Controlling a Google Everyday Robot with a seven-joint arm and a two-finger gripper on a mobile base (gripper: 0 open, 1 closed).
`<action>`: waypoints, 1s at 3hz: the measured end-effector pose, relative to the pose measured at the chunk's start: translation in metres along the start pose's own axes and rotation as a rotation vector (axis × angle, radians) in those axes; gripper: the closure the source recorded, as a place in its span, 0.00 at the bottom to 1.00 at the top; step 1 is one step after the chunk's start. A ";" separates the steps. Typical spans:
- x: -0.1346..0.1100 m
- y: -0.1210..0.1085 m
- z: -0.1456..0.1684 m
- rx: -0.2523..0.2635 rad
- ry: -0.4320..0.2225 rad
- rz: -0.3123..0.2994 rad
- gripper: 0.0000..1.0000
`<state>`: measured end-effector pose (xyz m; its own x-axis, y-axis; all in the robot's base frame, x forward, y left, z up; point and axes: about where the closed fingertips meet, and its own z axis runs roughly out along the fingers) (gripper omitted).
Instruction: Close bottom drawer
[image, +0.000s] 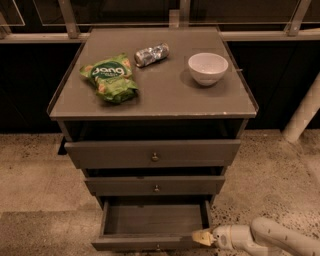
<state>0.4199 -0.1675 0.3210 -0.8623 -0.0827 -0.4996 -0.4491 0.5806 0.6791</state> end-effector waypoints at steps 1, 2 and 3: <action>0.012 -0.022 0.011 0.017 0.021 0.050 1.00; 0.012 -0.022 0.011 0.018 0.021 0.050 1.00; 0.027 -0.033 0.030 0.034 0.060 0.085 1.00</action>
Offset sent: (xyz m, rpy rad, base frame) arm -0.0020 -0.0145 -0.0399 -0.0219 0.0818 -0.0466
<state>0.4186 -0.1644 0.2685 -0.9101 -0.0800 -0.4067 -0.3663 0.6143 0.6989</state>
